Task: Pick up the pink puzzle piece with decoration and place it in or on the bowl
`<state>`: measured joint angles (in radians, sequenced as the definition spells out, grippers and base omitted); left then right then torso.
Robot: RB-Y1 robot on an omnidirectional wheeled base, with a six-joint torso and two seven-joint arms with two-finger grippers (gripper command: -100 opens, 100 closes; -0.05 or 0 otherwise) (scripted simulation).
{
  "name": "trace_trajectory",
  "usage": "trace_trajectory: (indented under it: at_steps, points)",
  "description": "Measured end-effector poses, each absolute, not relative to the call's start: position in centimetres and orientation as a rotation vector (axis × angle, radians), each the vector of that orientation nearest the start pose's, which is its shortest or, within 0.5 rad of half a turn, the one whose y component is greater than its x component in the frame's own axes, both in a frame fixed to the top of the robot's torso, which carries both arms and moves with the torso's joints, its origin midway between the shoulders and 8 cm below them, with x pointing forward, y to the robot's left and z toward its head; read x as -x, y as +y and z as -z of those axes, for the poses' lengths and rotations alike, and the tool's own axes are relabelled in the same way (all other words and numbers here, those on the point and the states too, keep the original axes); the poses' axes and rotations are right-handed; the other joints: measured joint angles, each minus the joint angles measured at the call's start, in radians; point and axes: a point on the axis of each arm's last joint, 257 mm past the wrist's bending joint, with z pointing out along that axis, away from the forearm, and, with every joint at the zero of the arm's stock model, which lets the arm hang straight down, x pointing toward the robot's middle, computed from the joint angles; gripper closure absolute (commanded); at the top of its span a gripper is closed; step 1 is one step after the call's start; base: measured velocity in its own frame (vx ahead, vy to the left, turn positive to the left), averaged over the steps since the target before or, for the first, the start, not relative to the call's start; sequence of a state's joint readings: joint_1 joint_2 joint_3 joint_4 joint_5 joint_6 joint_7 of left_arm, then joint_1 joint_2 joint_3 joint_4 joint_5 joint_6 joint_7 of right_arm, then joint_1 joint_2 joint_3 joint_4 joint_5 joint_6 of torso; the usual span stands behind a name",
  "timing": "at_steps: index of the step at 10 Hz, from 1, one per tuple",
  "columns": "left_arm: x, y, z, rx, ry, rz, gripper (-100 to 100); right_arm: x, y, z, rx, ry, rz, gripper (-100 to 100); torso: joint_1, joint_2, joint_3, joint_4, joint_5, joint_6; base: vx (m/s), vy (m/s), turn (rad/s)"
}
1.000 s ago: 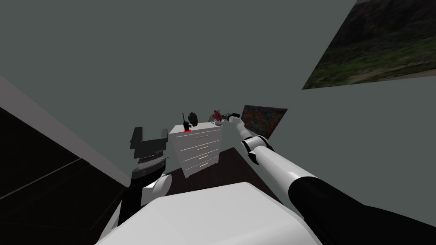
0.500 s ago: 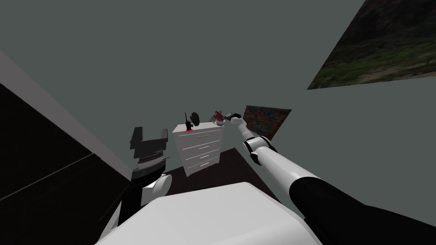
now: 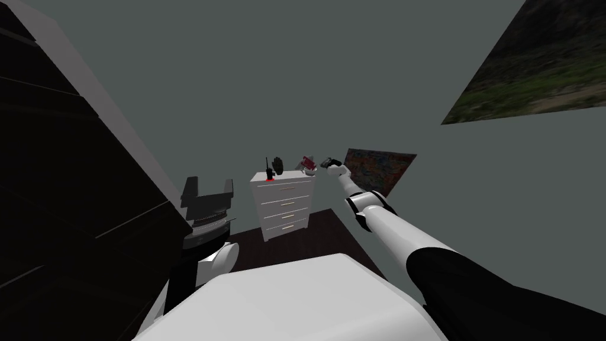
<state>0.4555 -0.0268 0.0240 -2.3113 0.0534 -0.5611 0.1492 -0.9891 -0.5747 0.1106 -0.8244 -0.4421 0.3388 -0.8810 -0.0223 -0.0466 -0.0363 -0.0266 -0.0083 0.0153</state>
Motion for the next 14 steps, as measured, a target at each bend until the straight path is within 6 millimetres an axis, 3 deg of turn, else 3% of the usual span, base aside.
trace_trajectory:
  at_steps: [4, 12, 13, 14]
  points:
    - [-32.5, 28.8, -6.3, 0.642, 0.423, 1.495, 0, -75.1, -35.1, -0.5, -1.742, 0.808, -1.553, -100, 0.0, 0.0, 0.0, 0.0, 0.0, 0.0, -0.013, 0.004, 0.001]
    - [-32.5, 28.8, -6.3, 0.642, 0.423, 1.495, 0, -74.4, -33.5, -14.1, -1.622, 0.79, -1.618, -100, 0.002, 0.006, 0.004, 0.002, 0.001, 0.0, -0.084, 0.025, 0.001]
    - [-32.5, 28.8, -6.3, 0.642, 0.423, 1.495, 0, -74.3, -33.5, -14.2, -1.624, 0.789, -1.618, 0, 0.001, 0.004, 0.002, 0.001, 0.0, 0.0, -0.007, 0.002, 0.0]
    - [-32.5, 28.8, -6.3, 0.642, 0.423, 1.495, 0, -74.3, -33.5, -14.2, -1.624, 0.789, -1.618, 0, 0.001, 0.002, 0.001, 0.0, 0.0, 0.0, 0.0, 0.0, 0.0]
